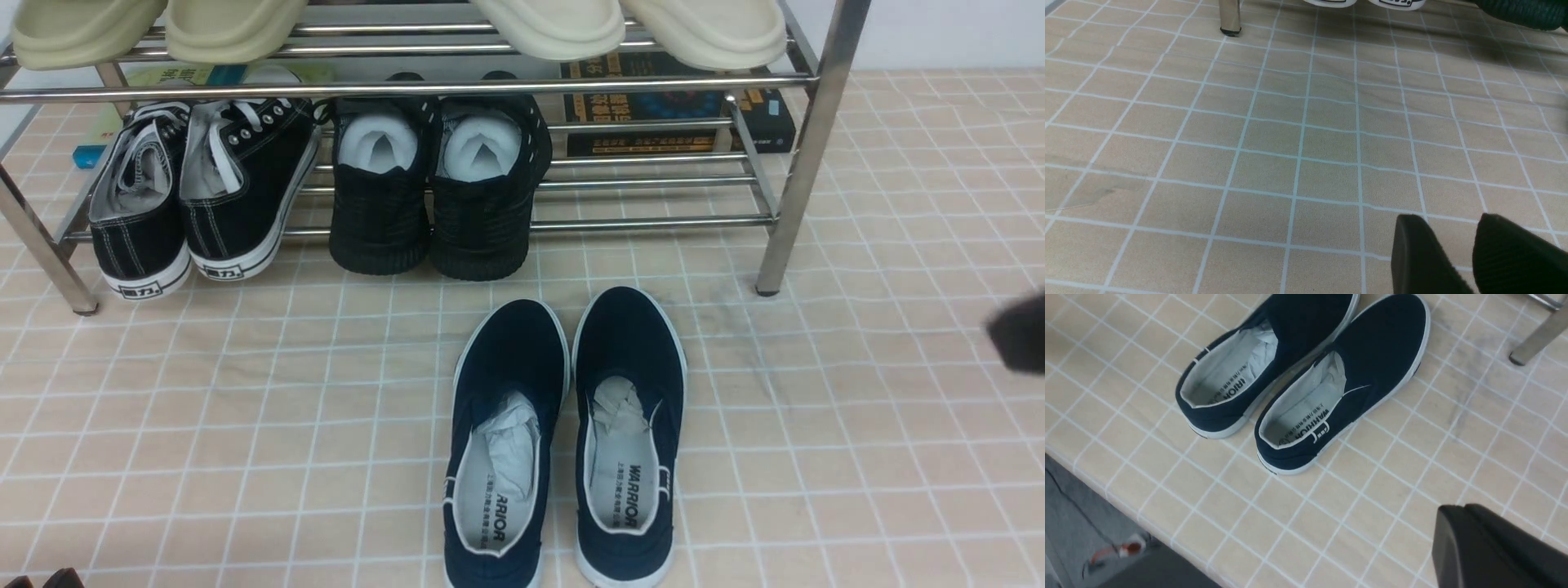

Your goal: Take the shoes off the shelf from the light coffee tablecloth by hand.

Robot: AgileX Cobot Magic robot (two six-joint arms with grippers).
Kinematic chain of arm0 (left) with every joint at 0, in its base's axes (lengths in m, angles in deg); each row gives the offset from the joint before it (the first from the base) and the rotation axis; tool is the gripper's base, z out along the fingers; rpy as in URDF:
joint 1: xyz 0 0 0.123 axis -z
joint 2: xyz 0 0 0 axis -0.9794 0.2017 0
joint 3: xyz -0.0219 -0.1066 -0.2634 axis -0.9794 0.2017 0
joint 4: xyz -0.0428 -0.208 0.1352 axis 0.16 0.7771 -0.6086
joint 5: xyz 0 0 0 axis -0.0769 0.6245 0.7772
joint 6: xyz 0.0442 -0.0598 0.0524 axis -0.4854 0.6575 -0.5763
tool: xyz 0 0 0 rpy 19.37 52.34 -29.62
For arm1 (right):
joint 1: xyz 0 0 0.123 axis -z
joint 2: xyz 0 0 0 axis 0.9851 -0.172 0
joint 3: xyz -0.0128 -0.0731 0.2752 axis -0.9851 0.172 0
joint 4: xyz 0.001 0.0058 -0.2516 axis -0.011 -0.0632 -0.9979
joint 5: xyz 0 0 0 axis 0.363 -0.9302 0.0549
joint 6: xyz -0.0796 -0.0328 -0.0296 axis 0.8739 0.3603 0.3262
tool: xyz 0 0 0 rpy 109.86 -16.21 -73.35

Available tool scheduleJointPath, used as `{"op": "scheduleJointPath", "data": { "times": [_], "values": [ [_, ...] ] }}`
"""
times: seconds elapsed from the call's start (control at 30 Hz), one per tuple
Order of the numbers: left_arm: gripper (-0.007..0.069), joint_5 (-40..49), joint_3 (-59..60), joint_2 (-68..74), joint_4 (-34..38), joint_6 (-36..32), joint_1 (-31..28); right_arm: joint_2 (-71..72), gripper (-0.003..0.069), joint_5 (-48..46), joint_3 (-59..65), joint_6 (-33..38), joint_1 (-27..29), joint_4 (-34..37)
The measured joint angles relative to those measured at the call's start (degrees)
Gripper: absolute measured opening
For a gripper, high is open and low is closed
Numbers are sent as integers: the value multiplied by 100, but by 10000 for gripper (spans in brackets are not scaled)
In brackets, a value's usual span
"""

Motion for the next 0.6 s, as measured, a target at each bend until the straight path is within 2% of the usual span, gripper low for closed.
{"op": "scheduleJointPath", "data": {
  "times": [0.07,0.2,0.4,0.5,0.6],
  "values": [
    [240,0,0,0,0,0,0,595,-17,630,744,0,0,0],
    [240,0,0,0,0,0,0,1720,-16,2456,2608,0,0,-12],
    [240,0,0,0,-6,0,0,2425,-13,4599,4217,0,0,12],
    [240,0,0,0,-6,0,0,2478,-11,5099,4536,0,0,12],
    [240,0,0,0,-6,0,0,2478,-10,5217,4771,0,0,12]
  ]
}}
